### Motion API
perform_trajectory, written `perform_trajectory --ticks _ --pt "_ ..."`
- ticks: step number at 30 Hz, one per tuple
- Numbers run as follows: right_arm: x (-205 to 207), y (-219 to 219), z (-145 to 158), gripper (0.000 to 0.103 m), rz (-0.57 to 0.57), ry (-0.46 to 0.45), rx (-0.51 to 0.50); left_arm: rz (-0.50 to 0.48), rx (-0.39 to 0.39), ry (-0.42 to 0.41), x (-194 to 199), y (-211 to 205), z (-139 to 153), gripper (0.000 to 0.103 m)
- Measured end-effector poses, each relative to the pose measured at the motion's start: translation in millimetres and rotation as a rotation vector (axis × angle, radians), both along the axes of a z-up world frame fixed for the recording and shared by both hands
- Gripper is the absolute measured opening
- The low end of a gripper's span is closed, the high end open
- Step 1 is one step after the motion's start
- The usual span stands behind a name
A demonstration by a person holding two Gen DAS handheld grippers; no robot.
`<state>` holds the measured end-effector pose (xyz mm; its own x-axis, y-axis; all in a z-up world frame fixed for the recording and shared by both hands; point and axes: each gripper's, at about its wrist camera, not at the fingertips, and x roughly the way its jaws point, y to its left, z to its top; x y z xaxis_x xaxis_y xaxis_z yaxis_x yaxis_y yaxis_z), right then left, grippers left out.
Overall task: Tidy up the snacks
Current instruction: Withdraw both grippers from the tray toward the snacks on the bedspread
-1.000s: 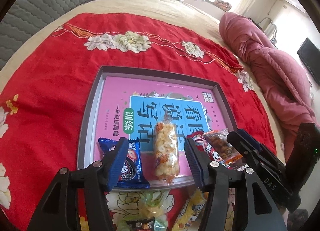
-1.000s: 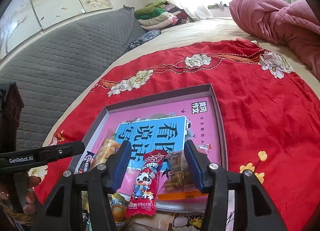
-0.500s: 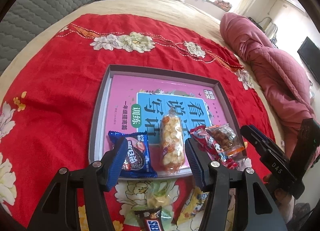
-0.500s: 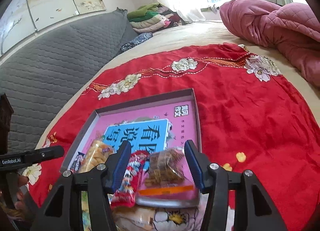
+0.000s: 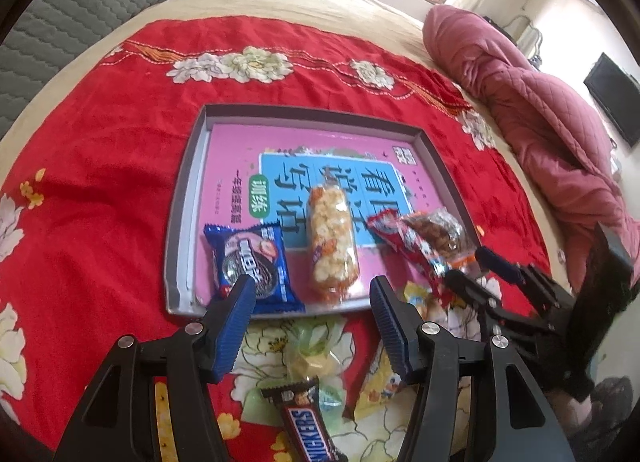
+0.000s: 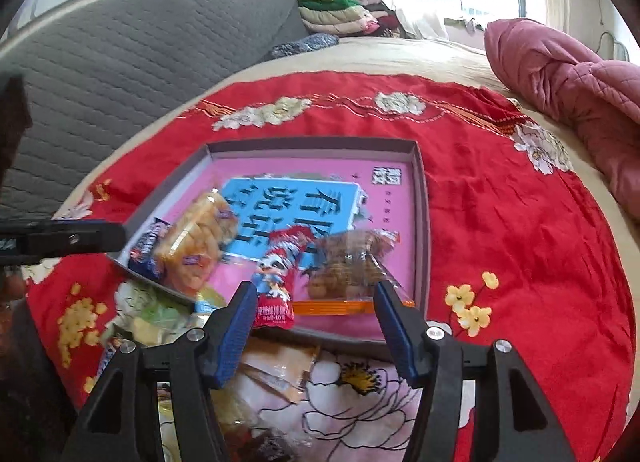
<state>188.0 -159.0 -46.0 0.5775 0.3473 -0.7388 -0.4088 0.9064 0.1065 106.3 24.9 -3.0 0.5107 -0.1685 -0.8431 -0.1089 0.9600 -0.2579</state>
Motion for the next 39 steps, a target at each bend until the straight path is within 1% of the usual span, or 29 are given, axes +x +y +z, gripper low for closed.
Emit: perform_trajectory --ticks 7,9,13,16,22,26,32,39 --pt "9.1 -11.1 -8.9 0.06 -0.057 0.016 -0.015 -0.02 0.001 0.015 -6.1 -3.9 -5.0 0.061" --pt "10.3 -11.4 -9.9 0.06 -0.057 0.016 -0.007 -0.025 0.003 0.015 -7.5 -4.7 -4.1 0.061" --pt "11.2 -5.8 -12.7 0.06 -0.05 0.003 -0.039 -0.024 0.004 0.017 -8.9 -3.9 -3.0 0.061" --pt "11.5 -5.2 -13.2 0.06 -0.051 0.001 -0.037 -0.02 0.004 0.015 -9.7 -2.6 -1.6 0.061" --pt "5.4 -19.8 3.1 0.061 -0.087 -0.022 0.061 -0.011 -0.004 0.003 -12.9 4.3 3.9 0.061" --pt "-3.1 -28.5 13.2 0.063 -0.129 -0.019 0.119 -0.008 -0.009 -0.005 -14.5 8.2 7.4 0.061" --pt "-16.2 -36.1 21.3 0.064 -0.176 -0.002 0.155 -0.01 -0.013 -0.011 -17.8 12.4 10.6 0.062" --pt "-35.5 -48.1 25.2 0.064 -0.213 0.03 0.206 -0.009 -0.017 0.002 -22.5 16.5 8.6 0.062"
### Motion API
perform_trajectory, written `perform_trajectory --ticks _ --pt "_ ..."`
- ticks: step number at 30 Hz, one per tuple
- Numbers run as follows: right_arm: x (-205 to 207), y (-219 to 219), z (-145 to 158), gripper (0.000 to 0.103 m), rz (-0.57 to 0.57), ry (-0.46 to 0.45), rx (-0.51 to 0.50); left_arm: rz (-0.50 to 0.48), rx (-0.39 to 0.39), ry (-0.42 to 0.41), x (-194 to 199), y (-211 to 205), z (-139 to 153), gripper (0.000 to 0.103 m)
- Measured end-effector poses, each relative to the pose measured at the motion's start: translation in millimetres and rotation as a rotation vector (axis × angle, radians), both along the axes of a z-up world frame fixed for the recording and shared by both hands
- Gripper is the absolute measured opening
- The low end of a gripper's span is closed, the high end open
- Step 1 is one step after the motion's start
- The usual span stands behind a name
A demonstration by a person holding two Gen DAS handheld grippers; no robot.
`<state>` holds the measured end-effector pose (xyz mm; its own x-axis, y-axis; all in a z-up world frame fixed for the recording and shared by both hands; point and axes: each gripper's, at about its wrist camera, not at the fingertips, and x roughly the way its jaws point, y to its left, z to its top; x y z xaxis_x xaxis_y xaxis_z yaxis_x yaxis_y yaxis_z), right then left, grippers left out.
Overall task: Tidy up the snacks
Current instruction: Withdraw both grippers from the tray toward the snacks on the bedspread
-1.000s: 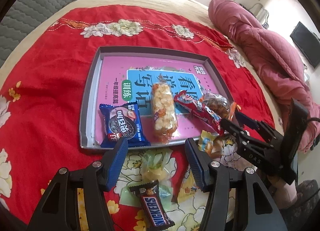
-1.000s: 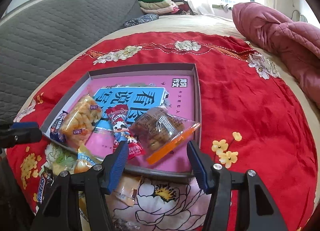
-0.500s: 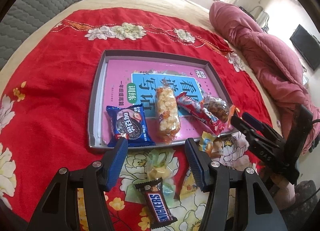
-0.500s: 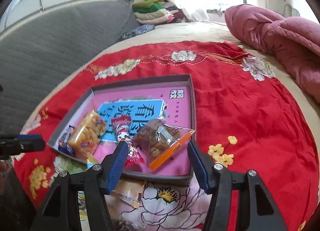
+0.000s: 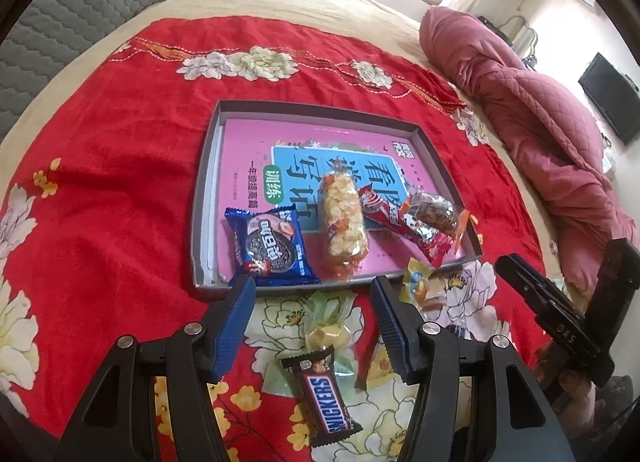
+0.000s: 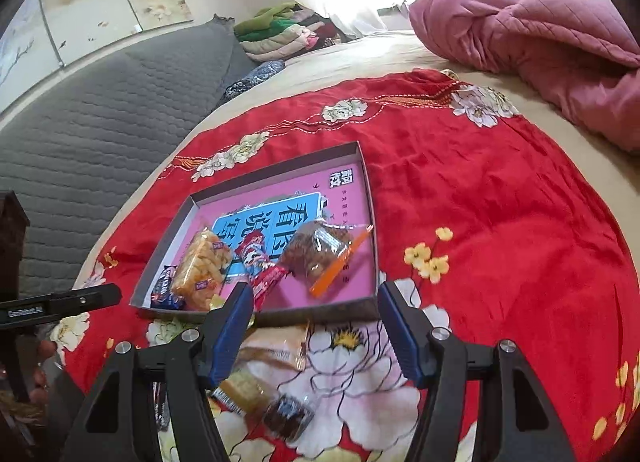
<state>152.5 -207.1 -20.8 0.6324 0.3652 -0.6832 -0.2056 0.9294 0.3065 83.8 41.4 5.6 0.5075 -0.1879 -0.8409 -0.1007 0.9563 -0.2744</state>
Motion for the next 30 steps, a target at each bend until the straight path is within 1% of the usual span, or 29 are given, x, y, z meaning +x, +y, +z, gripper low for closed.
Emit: perform_trajectory --ticks 10,18,25,28,30 --pt "-18.0 0.7 -0.5 0.064 0.001 0.031 -0.011 0.001 0.02 0.03 -11.4 -1.0 -7.1 0.062" --pt "-28.8 15.0 -10.3 0.064 0.053 0.081 -0.065 -0.024 0.029 0.062 -18.3 -4.9 -14.4 0.063" --pt "-35.6 17.4 -17.3 0.064 0.091 0.131 -0.083 -0.027 0.008 0.099 -26.3 -3.1 -23.5 0.063" --pt "-38.0 19.1 -20.4 0.064 0.109 0.152 -0.109 -0.037 0.005 0.126 -31.3 -5.7 -30.5 0.063" --pt "-39.0 20.1 -20.9 0.064 0.124 0.157 -0.107 -0.04 -0.003 0.146 -35.1 -8.1 -35.6 0.063"
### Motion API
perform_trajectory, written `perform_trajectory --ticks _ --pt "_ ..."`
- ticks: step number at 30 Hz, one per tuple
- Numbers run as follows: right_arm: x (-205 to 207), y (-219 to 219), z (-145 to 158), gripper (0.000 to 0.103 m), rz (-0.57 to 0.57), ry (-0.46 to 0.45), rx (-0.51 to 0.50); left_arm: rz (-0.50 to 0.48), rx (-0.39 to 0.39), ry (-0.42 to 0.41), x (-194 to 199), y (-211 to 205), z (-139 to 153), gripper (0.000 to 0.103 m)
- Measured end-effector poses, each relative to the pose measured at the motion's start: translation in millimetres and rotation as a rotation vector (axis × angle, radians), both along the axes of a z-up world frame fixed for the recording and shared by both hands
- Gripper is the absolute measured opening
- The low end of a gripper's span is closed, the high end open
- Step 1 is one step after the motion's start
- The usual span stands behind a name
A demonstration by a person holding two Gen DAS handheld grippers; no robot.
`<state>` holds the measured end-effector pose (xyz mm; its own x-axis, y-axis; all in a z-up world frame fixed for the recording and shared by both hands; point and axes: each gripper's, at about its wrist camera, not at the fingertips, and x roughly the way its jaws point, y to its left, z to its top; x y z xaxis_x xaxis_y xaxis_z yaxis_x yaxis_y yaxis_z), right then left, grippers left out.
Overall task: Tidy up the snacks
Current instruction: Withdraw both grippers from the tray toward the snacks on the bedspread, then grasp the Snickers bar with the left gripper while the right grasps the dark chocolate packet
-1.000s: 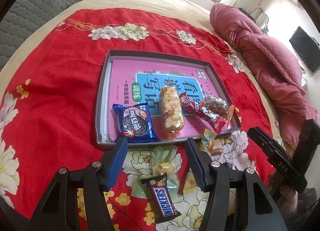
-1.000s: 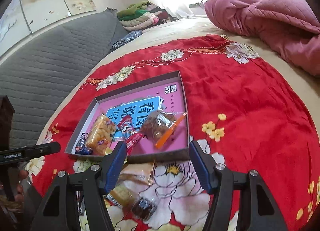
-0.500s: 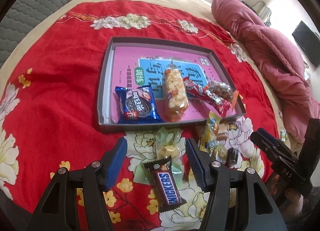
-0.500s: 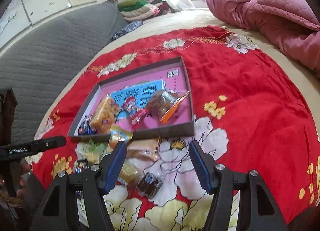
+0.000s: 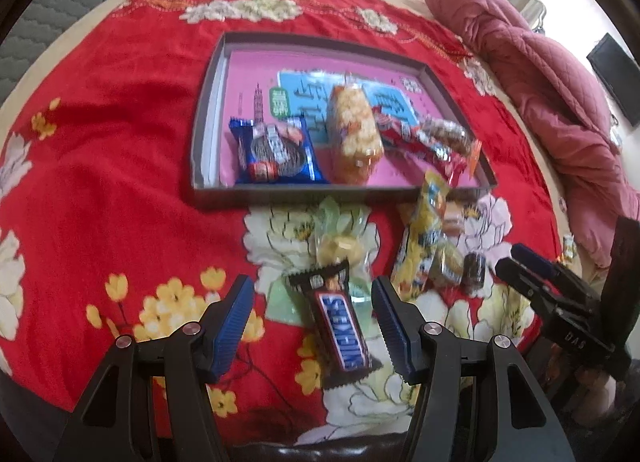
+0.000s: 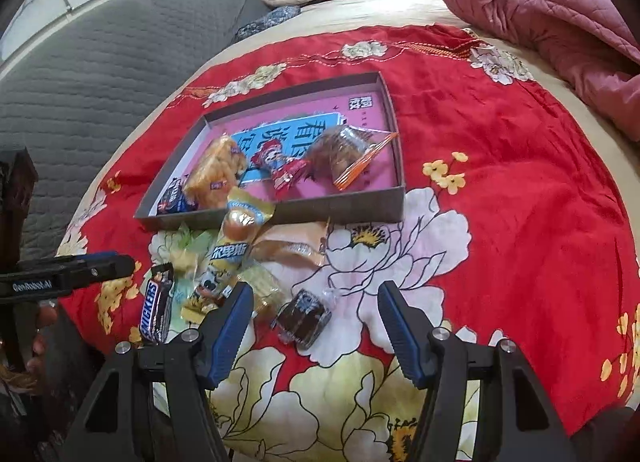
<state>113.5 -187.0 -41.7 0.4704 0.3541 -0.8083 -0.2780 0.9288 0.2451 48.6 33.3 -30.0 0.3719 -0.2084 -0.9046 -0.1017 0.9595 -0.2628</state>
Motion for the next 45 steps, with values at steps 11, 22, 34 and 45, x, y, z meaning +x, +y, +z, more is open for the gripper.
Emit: perform_trajectory --ticks 11,22,34,45 --pt "-2.7 13.2 -5.0 0.064 0.074 0.018 -0.052 -0.027 0.0 0.057 -8.7 -16.2 -16.3 0.063" --pt "3.7 18.1 -20.8 0.064 0.104 0.069 -0.097 -0.025 -0.011 0.079 -7.3 -19.3 -24.7 0.063" --pt "11.2 25.5 -30.4 0.041 0.148 0.072 -0.106 -0.016 -0.034 0.083 -6.0 -19.7 -28.6 0.063" --pt "13.5 19.8 -25.7 0.037 0.121 0.047 -0.079 0.009 -0.056 0.074 -2.2 -20.9 -35.1 0.063"
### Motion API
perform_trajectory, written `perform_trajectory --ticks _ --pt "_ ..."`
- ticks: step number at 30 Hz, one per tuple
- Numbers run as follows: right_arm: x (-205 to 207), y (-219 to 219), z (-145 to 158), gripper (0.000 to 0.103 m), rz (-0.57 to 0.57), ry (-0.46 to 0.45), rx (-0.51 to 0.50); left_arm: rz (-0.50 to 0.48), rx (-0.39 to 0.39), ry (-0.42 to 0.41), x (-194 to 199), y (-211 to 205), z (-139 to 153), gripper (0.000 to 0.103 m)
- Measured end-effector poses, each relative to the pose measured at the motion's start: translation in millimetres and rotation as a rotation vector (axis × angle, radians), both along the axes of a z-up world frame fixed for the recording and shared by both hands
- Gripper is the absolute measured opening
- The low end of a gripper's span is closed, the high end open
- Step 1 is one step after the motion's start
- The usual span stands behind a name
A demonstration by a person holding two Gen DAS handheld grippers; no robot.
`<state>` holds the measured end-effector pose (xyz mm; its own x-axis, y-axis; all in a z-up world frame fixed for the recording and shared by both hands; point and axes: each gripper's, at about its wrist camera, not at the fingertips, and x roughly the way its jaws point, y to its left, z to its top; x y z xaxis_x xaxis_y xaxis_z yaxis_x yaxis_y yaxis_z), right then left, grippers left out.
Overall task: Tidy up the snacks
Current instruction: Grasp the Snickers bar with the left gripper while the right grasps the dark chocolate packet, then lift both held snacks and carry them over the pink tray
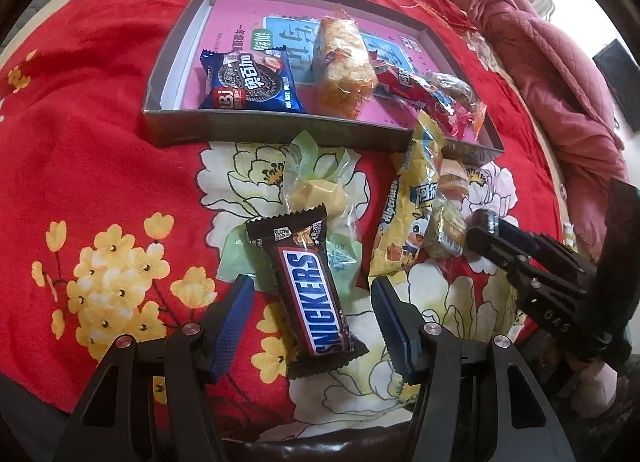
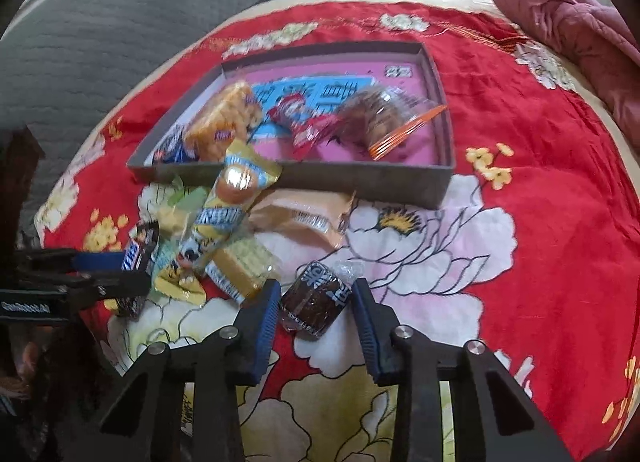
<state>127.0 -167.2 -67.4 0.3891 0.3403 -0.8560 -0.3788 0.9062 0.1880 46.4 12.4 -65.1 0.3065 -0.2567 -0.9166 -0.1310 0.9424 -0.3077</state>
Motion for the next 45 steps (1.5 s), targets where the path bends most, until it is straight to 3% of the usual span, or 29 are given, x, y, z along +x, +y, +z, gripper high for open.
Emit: perform_trajectory --ticks 3,5,9,34,45 --pt "1.6 -5.5 4.4 0.037 -0.029 -0.013 0.018 0.019 0.009 -0.004 0.4 1.9 -2.1 0.055" --pt "2.8 -7.7 5.7 0.037 -0.042 -0.017 0.025 0.025 0.028 -0.003 2.0 2.4 -3.8 0.043" --pt "4.1 -9.4 6.7 0.037 -0.053 -0.02 0.032 0.027 0.025 -0.005 1.8 4.5 -4.6 0.035" --pt "2.3 -13.0 32.4 0.037 -0.06 -0.163 0.116 0.073 0.025 -0.148 -2.2 35.4 42.2 0.03" --pt "9.3 -16.3 38.2 0.037 -0.075 -0.199 0.14 0.125 0.026 -0.213 15.6 50.8 58.0 0.03"
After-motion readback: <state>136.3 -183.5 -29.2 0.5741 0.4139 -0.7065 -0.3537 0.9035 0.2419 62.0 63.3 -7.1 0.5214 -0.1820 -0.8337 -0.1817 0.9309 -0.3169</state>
